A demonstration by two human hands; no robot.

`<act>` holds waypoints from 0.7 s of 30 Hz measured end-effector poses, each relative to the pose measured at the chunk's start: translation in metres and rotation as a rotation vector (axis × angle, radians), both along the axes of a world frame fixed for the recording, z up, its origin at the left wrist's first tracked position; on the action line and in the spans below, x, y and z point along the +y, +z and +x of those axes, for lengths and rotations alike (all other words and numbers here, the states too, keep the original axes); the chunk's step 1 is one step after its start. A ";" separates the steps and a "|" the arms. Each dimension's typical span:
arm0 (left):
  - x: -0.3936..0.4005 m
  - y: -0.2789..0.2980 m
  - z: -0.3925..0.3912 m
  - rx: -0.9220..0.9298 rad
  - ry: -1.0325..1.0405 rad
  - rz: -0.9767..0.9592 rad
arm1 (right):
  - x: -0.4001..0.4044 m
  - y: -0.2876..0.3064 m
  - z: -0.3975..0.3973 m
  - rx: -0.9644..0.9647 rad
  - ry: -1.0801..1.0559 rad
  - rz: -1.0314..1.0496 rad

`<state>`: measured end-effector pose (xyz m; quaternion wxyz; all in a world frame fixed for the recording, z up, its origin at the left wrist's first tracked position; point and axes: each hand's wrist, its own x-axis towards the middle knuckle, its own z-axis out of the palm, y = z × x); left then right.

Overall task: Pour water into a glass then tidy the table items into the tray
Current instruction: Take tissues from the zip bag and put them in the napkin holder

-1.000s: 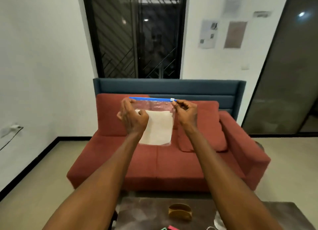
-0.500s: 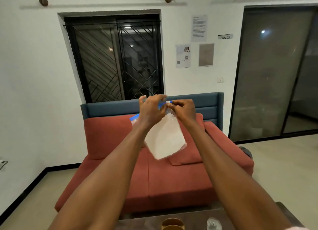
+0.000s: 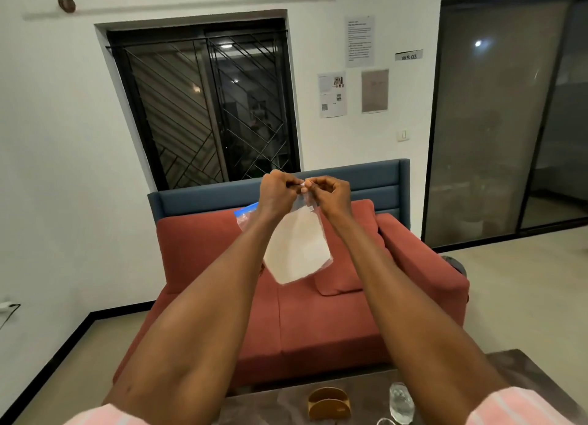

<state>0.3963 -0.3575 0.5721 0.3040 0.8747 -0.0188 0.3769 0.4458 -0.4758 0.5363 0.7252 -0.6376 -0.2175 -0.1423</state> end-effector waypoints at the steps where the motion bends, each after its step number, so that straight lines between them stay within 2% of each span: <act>1: 0.000 -0.002 0.000 0.016 -0.008 -0.012 | 0.001 0.000 0.000 0.015 -0.008 -0.007; 6: -0.003 -0.011 -0.002 0.109 -0.009 -0.051 | -0.010 -0.008 -0.003 0.000 -0.053 -0.128; 11: 0.017 -0.019 -0.009 0.180 0.123 -0.053 | -0.044 -0.014 0.006 0.094 -0.192 -0.083; 18: 0.038 -0.035 -0.022 0.181 -0.010 -0.247 | -0.071 -0.016 0.017 0.094 -0.313 -0.071; 21: 0.039 -0.034 -0.021 0.149 -0.044 -0.262 | -0.074 -0.017 0.017 0.058 -0.330 -0.209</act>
